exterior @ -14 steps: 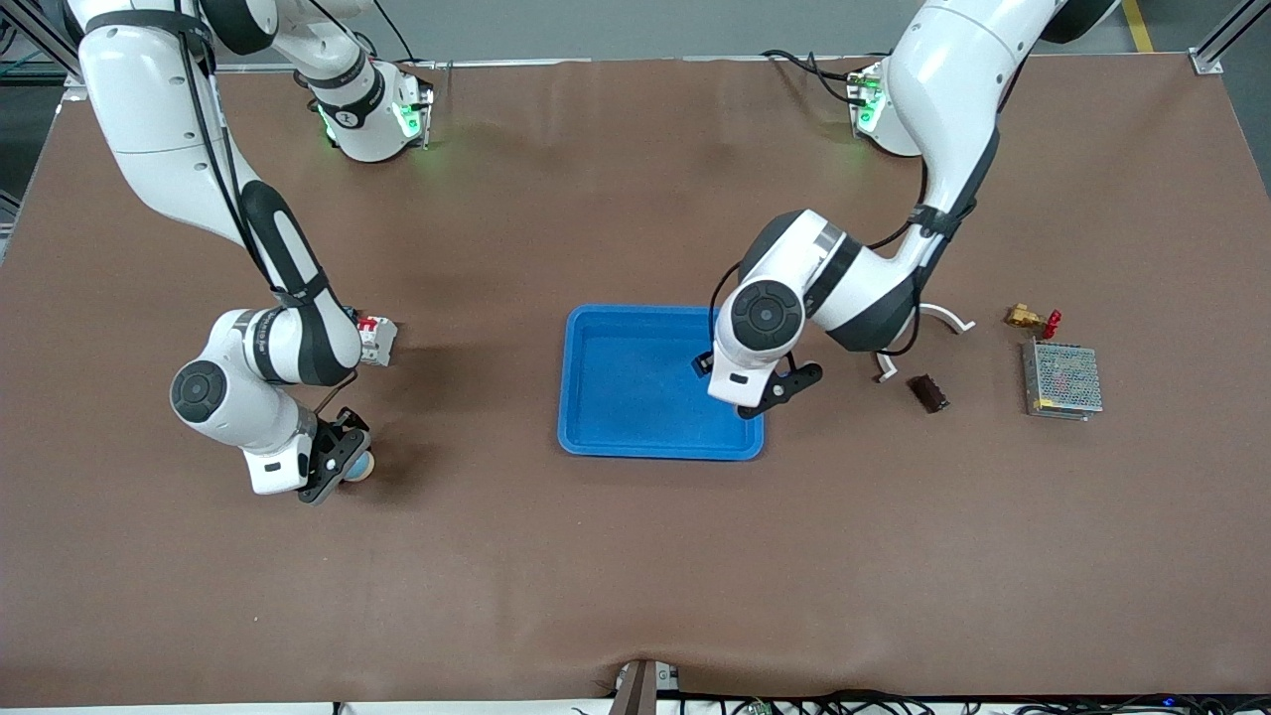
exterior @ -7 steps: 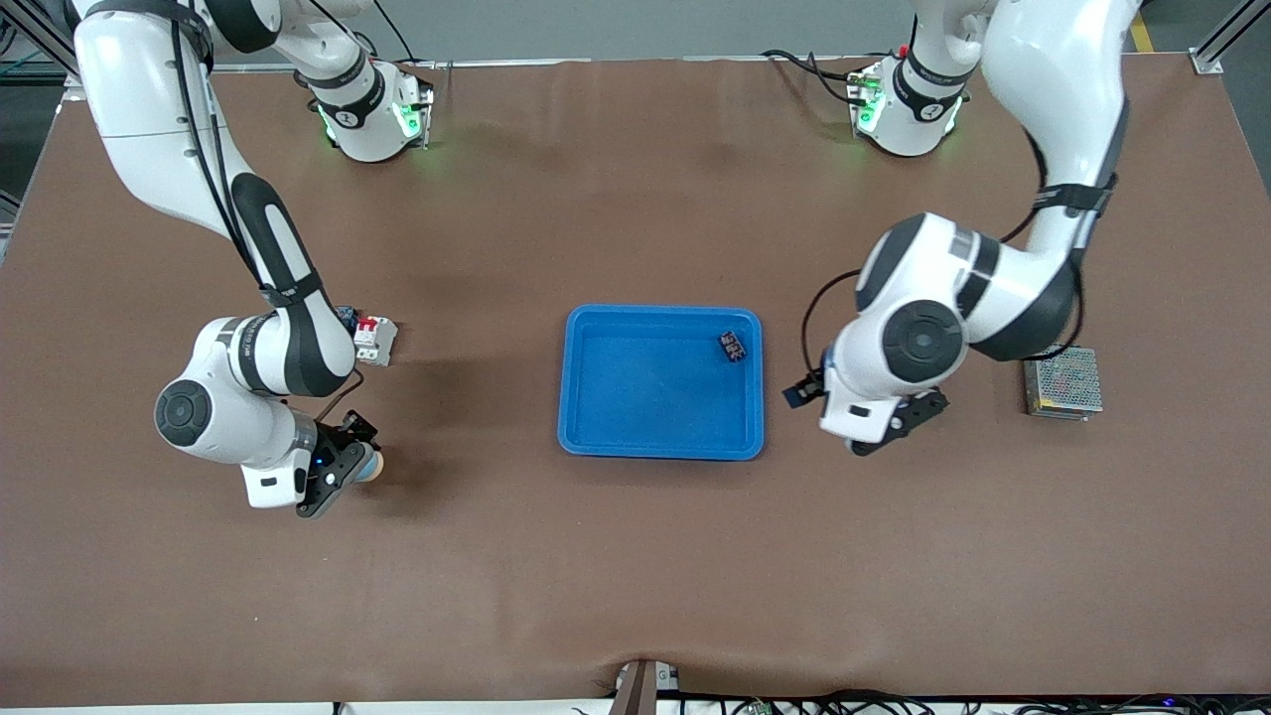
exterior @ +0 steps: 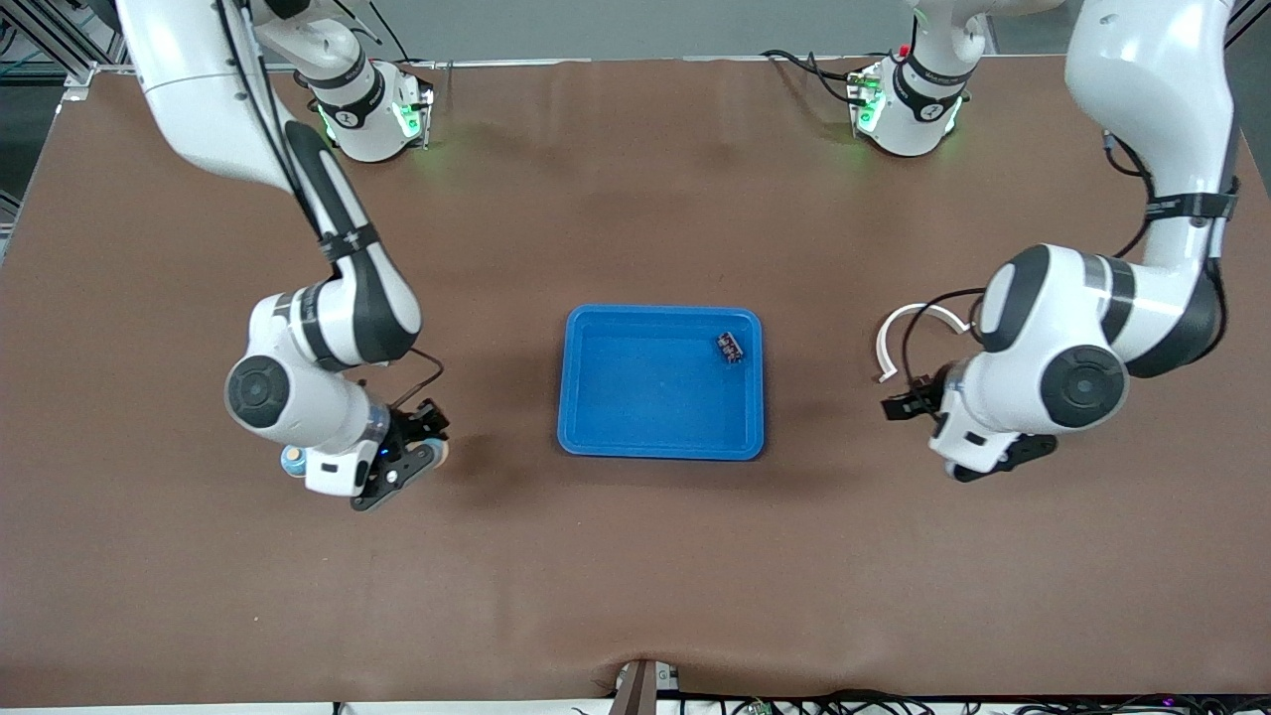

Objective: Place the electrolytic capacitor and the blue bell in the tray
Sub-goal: 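Carry the bell with the right gripper while the left gripper returns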

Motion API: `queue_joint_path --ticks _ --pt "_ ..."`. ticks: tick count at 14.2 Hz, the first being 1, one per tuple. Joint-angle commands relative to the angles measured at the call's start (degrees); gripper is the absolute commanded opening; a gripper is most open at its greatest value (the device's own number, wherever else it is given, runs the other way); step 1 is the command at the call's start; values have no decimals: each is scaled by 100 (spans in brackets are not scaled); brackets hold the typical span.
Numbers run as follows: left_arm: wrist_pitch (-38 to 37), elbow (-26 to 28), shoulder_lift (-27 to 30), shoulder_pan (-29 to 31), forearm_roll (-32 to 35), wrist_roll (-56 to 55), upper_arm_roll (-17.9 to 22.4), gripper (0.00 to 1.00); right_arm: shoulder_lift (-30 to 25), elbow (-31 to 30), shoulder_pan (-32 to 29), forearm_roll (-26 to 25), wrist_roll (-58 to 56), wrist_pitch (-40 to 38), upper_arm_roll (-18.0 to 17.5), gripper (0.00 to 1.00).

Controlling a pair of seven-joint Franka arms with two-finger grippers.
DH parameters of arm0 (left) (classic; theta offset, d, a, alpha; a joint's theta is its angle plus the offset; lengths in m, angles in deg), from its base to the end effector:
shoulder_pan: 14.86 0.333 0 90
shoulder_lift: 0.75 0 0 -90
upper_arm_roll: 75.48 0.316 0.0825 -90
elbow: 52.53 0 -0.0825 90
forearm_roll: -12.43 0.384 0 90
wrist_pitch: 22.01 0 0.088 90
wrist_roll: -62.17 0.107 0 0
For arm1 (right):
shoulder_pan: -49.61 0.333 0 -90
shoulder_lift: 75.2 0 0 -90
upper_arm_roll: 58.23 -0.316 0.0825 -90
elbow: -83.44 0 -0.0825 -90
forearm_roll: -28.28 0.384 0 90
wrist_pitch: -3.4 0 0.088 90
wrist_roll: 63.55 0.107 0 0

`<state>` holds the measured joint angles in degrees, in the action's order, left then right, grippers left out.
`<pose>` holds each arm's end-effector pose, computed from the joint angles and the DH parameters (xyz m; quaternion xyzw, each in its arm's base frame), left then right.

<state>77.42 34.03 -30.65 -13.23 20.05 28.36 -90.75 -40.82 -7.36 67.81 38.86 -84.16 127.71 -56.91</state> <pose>0.6517 -0.1201 0.3497 -0.9771 -0.1613 0.1284 0.0519 0.6620 0.2106 0.2856 -0.9597 -0.2723 0.0050 0.0695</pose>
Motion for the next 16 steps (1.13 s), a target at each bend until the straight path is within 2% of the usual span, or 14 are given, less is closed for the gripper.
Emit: queue_joint_path --ticks 1,3,6,8,12,14,16 --pt "224 421 238 231 266 -38 -81 100 -195 -78 525 49 1082 -83 62 52" --pt "802 965 431 459 266 -38 -81 100 -186 -78 920 40 1855 -13 70 52" --pt "2312 2255 862 812 266 -38 -81 100 -151 -70 1396 31 2929 171 70 52" --pt "3149 2881 960 874 266 -64 -55 100 -116 -70 1537 5 3221 251 79 52" --pt "4082 3489 846 1217 275 -73 -55 100 33 -61 1748 -13 3765 524 88 52" --pt "4207 3560 732 1217 266 -82 -55 100 104 -52 1793 -109 4160 742 88 52" --pt "4216 3560 652 1217 266 -126 -63 89 218 -43 1923 -188 4520 823 88 52"
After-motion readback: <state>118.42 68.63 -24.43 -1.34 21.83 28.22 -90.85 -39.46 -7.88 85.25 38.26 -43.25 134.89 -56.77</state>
